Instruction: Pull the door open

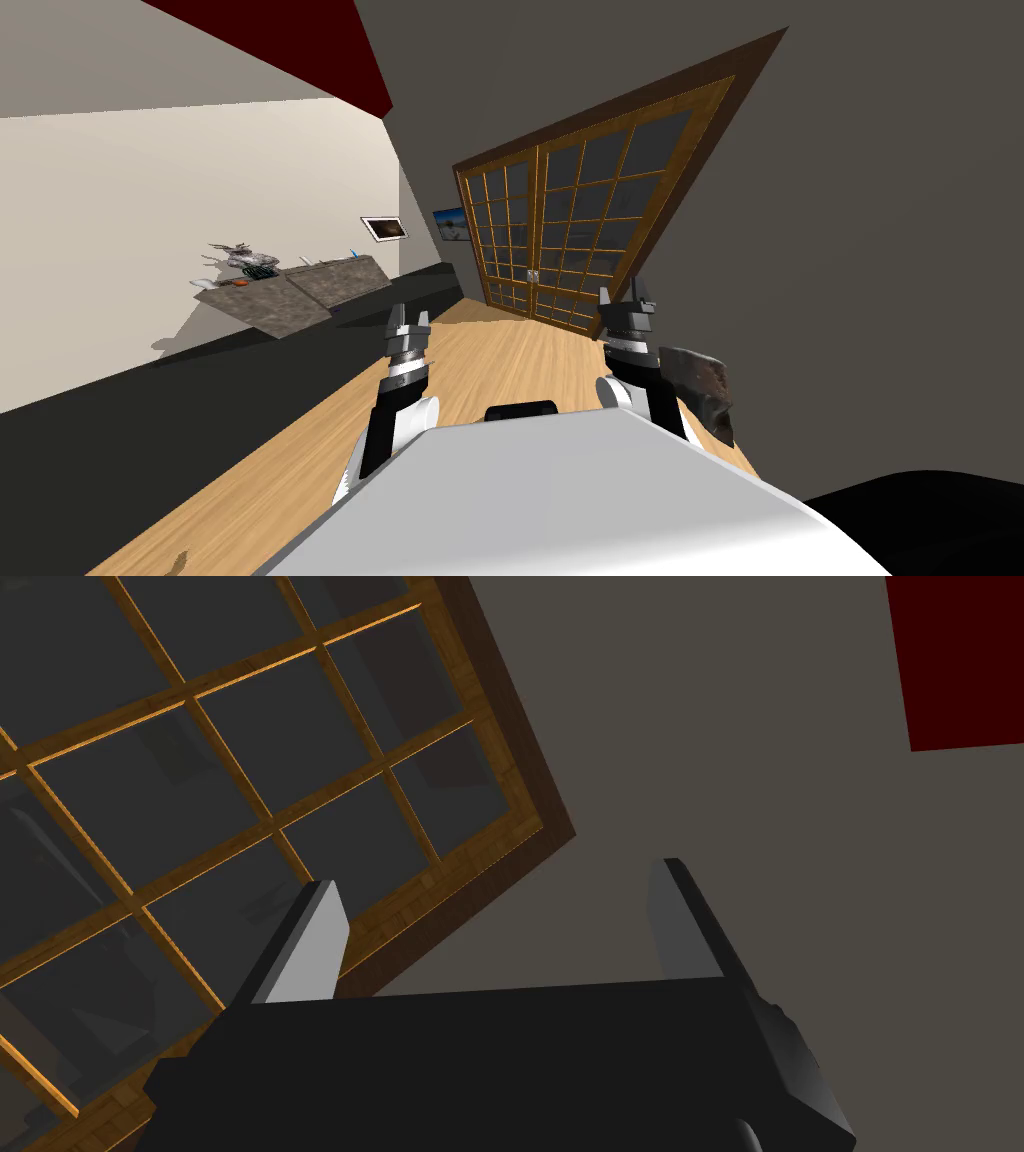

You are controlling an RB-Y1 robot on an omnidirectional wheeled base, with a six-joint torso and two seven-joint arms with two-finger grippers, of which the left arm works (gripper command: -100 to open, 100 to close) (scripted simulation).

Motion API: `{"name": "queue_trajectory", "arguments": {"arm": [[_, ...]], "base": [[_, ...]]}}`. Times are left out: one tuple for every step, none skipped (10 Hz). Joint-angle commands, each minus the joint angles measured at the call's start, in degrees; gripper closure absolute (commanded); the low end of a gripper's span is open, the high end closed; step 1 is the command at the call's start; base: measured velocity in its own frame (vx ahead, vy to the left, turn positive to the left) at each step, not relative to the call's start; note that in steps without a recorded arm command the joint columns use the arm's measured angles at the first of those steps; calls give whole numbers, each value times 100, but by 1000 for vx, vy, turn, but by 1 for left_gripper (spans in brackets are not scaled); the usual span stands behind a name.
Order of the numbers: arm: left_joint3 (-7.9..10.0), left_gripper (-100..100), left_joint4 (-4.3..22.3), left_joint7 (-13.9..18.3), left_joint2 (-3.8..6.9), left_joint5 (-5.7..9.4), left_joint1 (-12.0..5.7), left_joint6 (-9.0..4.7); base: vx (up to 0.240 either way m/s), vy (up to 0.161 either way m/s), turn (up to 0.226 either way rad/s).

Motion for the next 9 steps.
{"name": "queue_trajectory", "arguments": {"arm": [[1,-100,139,-177,63,-13,-12,-51],[1,-100,181,-231,79,-17,-16,-66],[2,-100,265,-338,111,-24,-23,-97],[2,-100,350,-445,143,-32,-31,-128],[3,-100,464,-591,179,-42,-41,-170],[3,-100,525,-669,198,-48,-46,-193],[4,-100,646,-823,235,-59,-57,-237],[4,-100,706,-901,254,-65,-63,-260],[5,-100,780,-995,272,-71,-69,-287]], "base": [[98,-18,-100],[143,-22,-81],[137,-35,-65],[127,-46,-74],[155,-56,-105],[144,-49,-75],[146,-31,-82],[139,-23,-89],[113,-25,-73]]}}
